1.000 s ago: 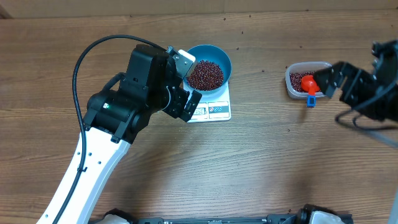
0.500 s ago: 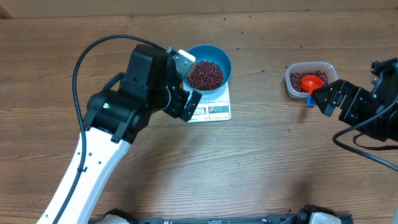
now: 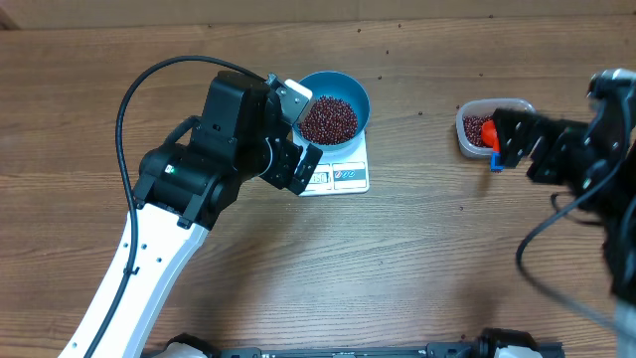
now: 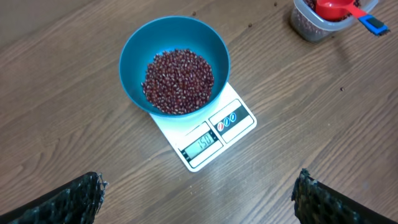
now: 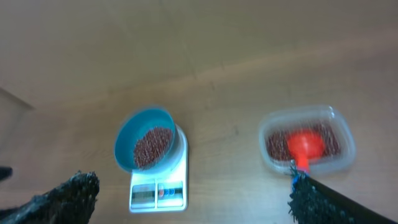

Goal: Scoop item into bowl and weigh 150g on scale

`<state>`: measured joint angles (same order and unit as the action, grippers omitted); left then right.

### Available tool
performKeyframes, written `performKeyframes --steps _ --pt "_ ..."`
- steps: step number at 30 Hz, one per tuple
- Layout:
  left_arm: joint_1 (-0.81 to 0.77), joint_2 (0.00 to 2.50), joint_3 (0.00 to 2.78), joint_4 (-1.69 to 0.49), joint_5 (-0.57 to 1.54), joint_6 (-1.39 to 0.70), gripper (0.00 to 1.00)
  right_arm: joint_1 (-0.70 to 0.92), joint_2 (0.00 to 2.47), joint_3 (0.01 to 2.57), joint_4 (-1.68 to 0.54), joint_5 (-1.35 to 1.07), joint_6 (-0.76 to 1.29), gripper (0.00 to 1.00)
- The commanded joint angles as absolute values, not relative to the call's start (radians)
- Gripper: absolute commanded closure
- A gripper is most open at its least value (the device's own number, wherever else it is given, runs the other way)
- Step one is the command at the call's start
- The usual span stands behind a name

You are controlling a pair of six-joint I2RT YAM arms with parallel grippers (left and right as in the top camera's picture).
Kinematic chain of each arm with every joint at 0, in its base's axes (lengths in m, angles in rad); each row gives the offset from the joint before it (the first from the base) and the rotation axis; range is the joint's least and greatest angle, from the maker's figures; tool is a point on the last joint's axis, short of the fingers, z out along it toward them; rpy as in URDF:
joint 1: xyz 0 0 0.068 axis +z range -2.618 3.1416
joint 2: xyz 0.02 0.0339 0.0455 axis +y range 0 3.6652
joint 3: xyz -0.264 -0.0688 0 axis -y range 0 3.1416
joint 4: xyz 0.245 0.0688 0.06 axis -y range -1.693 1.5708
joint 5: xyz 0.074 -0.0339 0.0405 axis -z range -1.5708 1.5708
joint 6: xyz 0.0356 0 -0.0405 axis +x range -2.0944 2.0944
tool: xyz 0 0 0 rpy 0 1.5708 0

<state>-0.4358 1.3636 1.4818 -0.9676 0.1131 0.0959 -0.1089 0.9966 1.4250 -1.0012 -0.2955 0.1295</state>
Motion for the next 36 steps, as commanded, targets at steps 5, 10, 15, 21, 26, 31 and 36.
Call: performKeyframes --steps 5,10,15,21,26,31,36 --pt "-0.432 1.369 1.489 -0.968 0.121 0.086 0.0 -0.063 0.721 1.033 -0.669 -0.224 0.122 0.0" --pt "-0.432 1.369 1.489 -0.969 0.121 0.086 0.01 -0.025 0.547 0.747 -0.379 -0.209 0.122 0.0" --pt "-0.432 1.369 1.489 -0.968 0.121 0.086 0.0 -0.007 0.389 0.48 -0.112 -0.208 0.122 0.0" --pt "-0.432 1.369 1.489 -0.969 0.121 0.086 0.01 0.027 0.224 0.245 0.04 -0.152 0.124 0.0" --pt "-0.432 1.369 1.489 -0.969 0.121 0.086 0.01 0.052 0.117 0.139 0.044 -0.096 0.125 0.0" --pt "-0.432 1.369 1.489 -0.968 0.121 0.086 0.0 0.051 0.05 0.077 0.044 -0.087 0.126 0.0" --pt "-0.432 1.369 1.489 -0.968 0.121 0.086 0.01 0.051 0.002 0.006 0.043 -0.091 0.137 0.0"
